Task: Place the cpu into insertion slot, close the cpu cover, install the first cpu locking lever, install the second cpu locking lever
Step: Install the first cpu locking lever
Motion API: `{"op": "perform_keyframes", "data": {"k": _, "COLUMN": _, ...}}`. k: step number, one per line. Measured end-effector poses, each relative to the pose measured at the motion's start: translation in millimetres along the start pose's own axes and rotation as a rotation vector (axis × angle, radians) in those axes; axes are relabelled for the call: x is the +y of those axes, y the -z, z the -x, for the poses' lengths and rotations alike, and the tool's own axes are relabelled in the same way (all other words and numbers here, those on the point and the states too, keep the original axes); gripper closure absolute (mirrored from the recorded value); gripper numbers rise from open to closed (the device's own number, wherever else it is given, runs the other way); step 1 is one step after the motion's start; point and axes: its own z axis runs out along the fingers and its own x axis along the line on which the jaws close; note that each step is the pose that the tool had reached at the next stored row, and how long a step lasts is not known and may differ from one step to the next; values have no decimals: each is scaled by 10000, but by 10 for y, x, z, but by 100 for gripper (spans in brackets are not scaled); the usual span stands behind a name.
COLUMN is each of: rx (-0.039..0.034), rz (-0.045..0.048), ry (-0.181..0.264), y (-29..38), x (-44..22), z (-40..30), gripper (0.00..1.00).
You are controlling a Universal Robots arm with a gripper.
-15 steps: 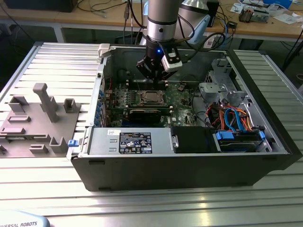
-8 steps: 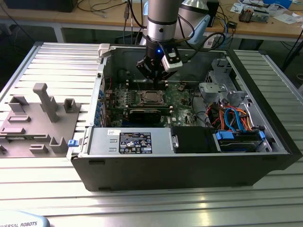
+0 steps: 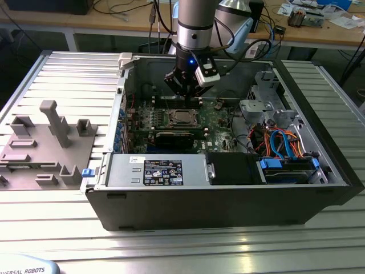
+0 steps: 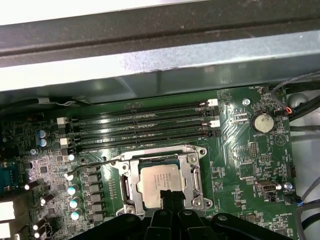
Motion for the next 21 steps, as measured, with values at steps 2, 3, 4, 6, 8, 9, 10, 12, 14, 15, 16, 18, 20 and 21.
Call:
{"op": "perform_keyframes", "data": {"k": 2, "rx": 0, "rz": 0, "ry": 11, "y": 0, "x": 0, "z": 0, "gripper": 89}}
{"op": "perform_keyframes", "data": {"k": 3, "rx": 0, "rz": 0, "ry": 17, "y": 0, "x": 0, "z": 0, "gripper": 89}}
{"op": "perform_keyframes", "data": {"k": 4, "rx": 0, "rz": 0, "ry": 21, "y": 0, "x": 0, "z": 0, "gripper": 89}}
{"op": "perform_keyframes", "data": {"k": 6, "rx": 0, "rz": -1, "ry": 32, "y": 0, "x": 0, "z": 0, "gripper": 89}}
{"op": "perform_keyframes", "data": {"k": 8, "rx": -1, "rz": 0, "ry": 40, "y": 0, "x": 0, "z": 0, "gripper": 89}}
{"op": "perform_keyframes", "data": {"k": 9, "rx": -1, "rz": 0, "ry": 46, "y": 0, "x": 0, "z": 0, "gripper": 89}}
{"op": "perform_keyframes", "data": {"k": 10, "rx": -1, "rz": 0, "ry": 51, "y": 0, "x": -1, "z": 0, "gripper": 89}}
{"op": "perform_keyframes", "data": {"k": 12, "rx": -1, "rz": 0, "ry": 62, "y": 0, "x": -1, "z": 0, "gripper": 89}}
{"op": "perform_keyframes", "data": {"k": 14, "rx": -2, "rz": 0, "ry": 73, "y": 0, "x": -1, "z": 0, "gripper": 89}}
{"op": "perform_keyframes", "data": {"k": 15, "rx": -2, "rz": 0, "ry": 78, "y": 0, "x": -1, "z": 0, "gripper": 89}}
{"op": "perform_keyframes", "data": {"k": 16, "rx": -2, "rz": 1, "ry": 83, "y": 0, "x": 0, "z": 0, "gripper": 89}}
{"op": "perform_keyframes", "data": {"k": 18, "rx": -3, "rz": 1, "ry": 93, "y": 0, "x": -1, "z": 0, "gripper": 89}}
{"op": "perform_keyframes", "data": {"k": 20, "rx": -3, "rz": 1, "ry": 115, "y": 0, "x": -2, "z": 0, "gripper": 89}}
{"op": "perform_keyframes", "data": {"k": 21, "rx": -3, "rz": 1, "ry": 121, "y": 0, "x": -2, "z": 0, "gripper": 89}}
